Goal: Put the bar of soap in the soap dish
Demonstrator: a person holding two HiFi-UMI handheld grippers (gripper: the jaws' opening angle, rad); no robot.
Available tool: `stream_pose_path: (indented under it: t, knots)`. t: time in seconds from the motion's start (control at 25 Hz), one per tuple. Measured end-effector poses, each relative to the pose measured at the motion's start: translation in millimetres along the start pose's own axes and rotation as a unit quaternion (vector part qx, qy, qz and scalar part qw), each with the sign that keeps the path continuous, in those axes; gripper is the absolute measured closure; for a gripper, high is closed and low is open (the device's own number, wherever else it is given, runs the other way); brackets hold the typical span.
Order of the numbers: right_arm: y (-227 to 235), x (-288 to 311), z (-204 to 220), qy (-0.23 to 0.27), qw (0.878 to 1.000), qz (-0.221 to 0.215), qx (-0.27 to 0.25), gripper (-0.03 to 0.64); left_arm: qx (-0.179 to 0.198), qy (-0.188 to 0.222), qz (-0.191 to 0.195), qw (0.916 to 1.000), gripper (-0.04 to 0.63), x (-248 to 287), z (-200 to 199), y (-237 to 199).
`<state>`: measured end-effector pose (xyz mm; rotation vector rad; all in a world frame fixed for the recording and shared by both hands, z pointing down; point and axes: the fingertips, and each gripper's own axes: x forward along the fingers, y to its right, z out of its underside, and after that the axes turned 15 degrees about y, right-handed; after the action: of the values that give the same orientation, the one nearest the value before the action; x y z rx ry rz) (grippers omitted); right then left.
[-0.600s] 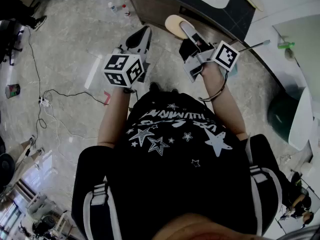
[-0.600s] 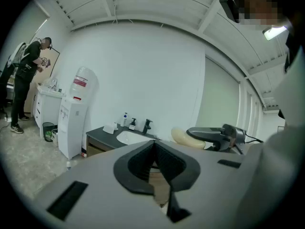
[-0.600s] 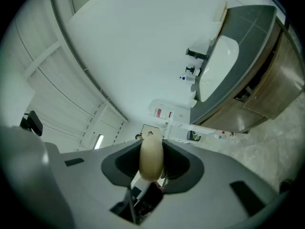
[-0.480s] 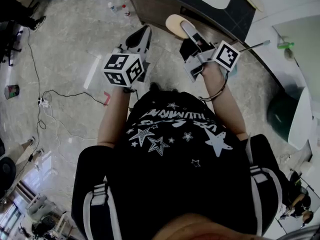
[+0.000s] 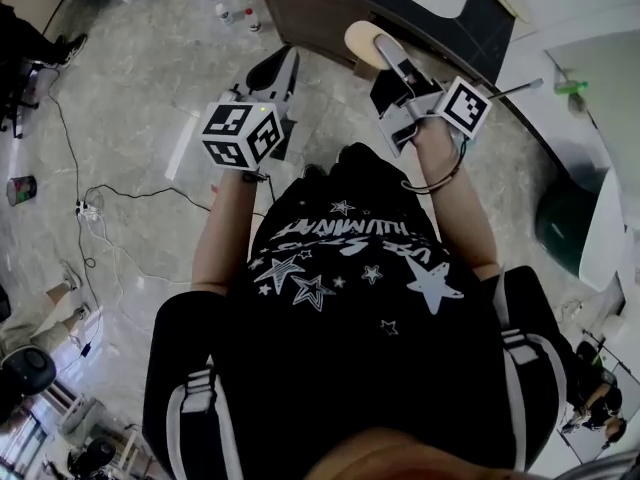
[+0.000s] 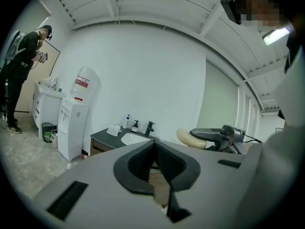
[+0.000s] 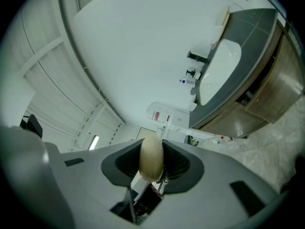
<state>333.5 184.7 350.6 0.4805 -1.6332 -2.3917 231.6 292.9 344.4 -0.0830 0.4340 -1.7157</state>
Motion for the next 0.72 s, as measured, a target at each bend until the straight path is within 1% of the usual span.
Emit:
stream_pose_path:
  t: [0.28,0.56,0.72]
  knots:
    - [9.9,21.0,-0.9,-0.002,1.000,0.002,0.008,0.497,-0.001,-0.002,-0.018,0.9998,0.583,-1.8,-0.6,-21.3]
    - [26.8,68.3,-1.1,-0.013,1.000,-0.008,0.025,0.497,0.004,-0.006,-0.041,0.9991,0.583,15.4,-1.1,-55.9]
    - [36.8,97.9,-3.0,-0.020,0.999,-0.008,0.030,0.497,0.005,-0.010,-0.045,0.9989,0.583,35.8,-1.5,-73.8]
